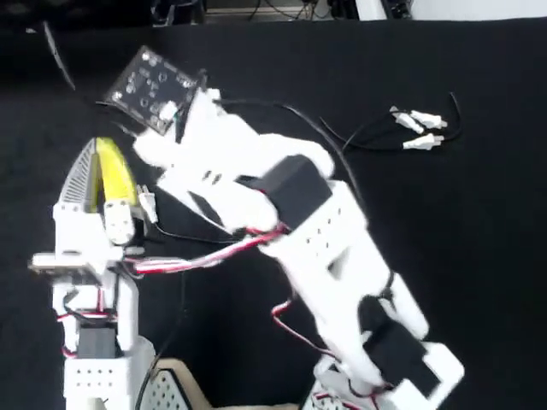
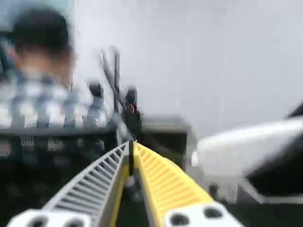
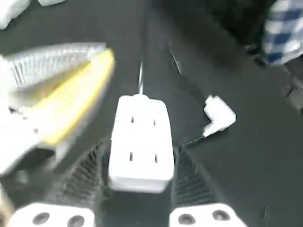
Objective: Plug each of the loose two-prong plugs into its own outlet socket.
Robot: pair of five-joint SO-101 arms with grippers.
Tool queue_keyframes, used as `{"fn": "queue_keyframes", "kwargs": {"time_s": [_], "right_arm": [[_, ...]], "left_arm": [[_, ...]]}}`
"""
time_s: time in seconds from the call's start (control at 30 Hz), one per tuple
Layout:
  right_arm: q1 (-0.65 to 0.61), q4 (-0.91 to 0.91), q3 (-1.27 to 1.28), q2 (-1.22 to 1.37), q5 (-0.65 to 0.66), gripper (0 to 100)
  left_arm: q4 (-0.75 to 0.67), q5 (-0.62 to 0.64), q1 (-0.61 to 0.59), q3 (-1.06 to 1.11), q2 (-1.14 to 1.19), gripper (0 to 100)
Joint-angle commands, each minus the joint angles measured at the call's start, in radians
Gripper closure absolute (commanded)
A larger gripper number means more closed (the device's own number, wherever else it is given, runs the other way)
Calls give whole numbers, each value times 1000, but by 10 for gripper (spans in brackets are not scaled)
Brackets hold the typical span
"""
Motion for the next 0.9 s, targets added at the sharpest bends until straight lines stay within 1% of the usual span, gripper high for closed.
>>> {"fn": "queue_keyframes", "kwargs": {"time_s": [0.0, 0.17, 0.23, 0.3, 0.47, 0.57, 0.77, 0.87], "right_arm": [[11, 58, -10, -93, 3, 986], [11, 80, 1, -133, 3, 986], [12, 66, 31, -133, 3, 986], [12, 15, 91, -131, 3, 986], [21, -239, 308, -139, 8, 986], [61, -394, 421, -139, 5, 986], [199, -772, 668, -139, 9, 986], [239, -996, 822, -137, 11, 986]], "left_arm": [[9, 12, -33, 15, 0, 971], [11, 12, -35, 15, 0, 971], [14, 12, -36, 15, 0, 971], [17, 6, -38, 15, 0, 971], [120, 11, -120, 15, 0, 971], [175, 11, -157, 15, 0, 971], [269, 11, -165, 15, 0, 970], [321, 6, -166, 15, 0, 970]]}}
